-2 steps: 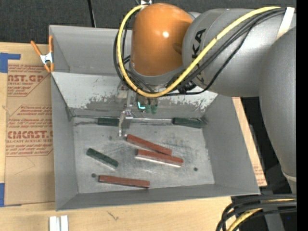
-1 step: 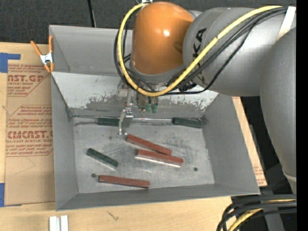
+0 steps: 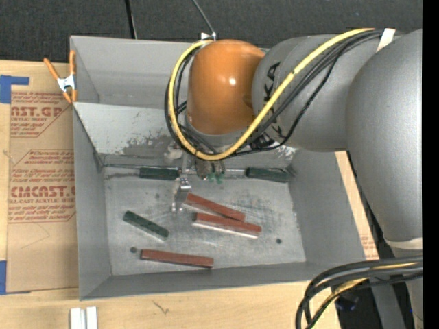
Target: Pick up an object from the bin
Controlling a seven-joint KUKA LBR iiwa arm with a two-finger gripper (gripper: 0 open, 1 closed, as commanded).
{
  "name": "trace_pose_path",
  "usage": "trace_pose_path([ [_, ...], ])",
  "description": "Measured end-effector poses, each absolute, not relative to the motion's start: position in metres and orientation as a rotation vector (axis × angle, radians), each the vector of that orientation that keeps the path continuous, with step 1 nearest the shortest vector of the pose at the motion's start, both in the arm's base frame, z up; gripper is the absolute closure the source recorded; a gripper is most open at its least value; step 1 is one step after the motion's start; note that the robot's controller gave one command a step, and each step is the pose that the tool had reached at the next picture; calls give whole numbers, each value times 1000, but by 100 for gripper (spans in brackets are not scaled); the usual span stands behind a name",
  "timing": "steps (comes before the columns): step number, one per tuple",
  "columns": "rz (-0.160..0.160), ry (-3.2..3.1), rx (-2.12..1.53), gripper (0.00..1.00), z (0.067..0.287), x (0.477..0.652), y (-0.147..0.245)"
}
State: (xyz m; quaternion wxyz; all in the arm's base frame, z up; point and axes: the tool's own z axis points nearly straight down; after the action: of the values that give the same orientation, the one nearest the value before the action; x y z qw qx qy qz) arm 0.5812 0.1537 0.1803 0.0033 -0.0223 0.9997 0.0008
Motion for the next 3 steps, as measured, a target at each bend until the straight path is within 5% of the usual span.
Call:
trace_pose_path([
  [1, 1, 3143, 18, 0, 148, 529, 137],
  [2, 7, 3131, -39, 100, 77, 580, 106],
  [3, 7, 3131, -38, 100, 77, 580, 106],
])
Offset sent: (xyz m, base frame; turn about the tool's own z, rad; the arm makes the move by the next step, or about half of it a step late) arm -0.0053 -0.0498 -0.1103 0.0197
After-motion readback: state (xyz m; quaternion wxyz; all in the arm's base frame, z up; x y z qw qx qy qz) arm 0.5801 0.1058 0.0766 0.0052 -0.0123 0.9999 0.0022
